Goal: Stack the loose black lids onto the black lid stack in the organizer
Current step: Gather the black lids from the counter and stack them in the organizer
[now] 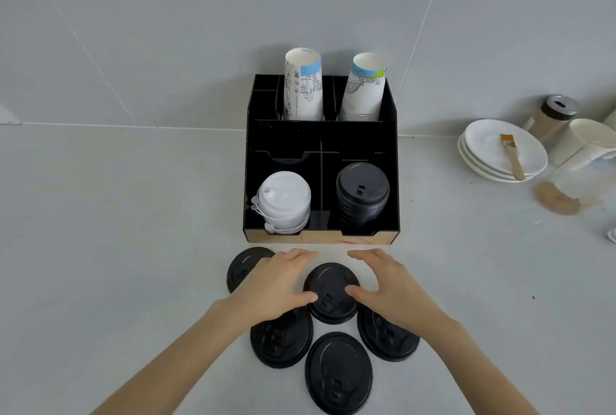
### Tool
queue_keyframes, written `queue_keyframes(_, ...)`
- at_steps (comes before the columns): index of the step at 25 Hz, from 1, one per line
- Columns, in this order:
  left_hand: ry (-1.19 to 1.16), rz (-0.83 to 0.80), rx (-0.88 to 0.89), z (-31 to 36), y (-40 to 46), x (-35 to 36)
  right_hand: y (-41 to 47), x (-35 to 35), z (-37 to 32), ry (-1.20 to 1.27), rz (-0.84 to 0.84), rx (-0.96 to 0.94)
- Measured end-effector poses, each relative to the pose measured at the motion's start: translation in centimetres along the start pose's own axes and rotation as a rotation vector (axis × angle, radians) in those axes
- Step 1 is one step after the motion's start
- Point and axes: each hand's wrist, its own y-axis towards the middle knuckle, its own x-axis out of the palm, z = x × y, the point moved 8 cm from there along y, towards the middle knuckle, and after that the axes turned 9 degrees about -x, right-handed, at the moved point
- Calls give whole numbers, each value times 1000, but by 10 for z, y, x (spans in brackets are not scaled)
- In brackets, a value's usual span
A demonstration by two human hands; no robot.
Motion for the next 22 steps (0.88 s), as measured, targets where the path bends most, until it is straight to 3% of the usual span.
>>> queue_keyframes(9,49,7,0,-5,9,30,-6,34,17,-68,-32,20)
queue_keyframes(22,-110,125,0,2,4,21,-11,25,16,50,171,-35)
